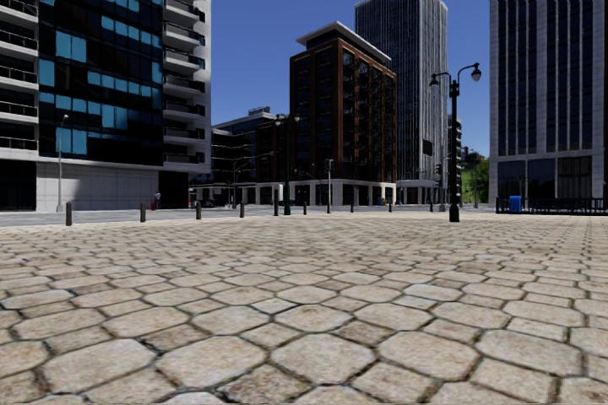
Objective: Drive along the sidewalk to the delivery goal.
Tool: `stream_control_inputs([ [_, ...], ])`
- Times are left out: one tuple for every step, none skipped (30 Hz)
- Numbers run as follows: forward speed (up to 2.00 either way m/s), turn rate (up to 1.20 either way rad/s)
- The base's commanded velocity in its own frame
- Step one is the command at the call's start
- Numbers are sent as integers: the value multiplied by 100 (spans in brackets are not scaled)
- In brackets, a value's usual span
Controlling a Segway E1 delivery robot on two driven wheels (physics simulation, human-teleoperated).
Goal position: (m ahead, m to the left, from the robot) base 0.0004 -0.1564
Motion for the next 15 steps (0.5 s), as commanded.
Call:
stream_control_inputs([
  [80,-15],
  [73,-15],
  [65,-15],
  [59,-15],
  [51,-15],
  [48,-15],
  [46,-15],
  [46,-15],
  [45,-15],
  [36,-15],
  [11,-12],
  [11,-12],
  [0,0],
  [0,0],
  [0,0],
])
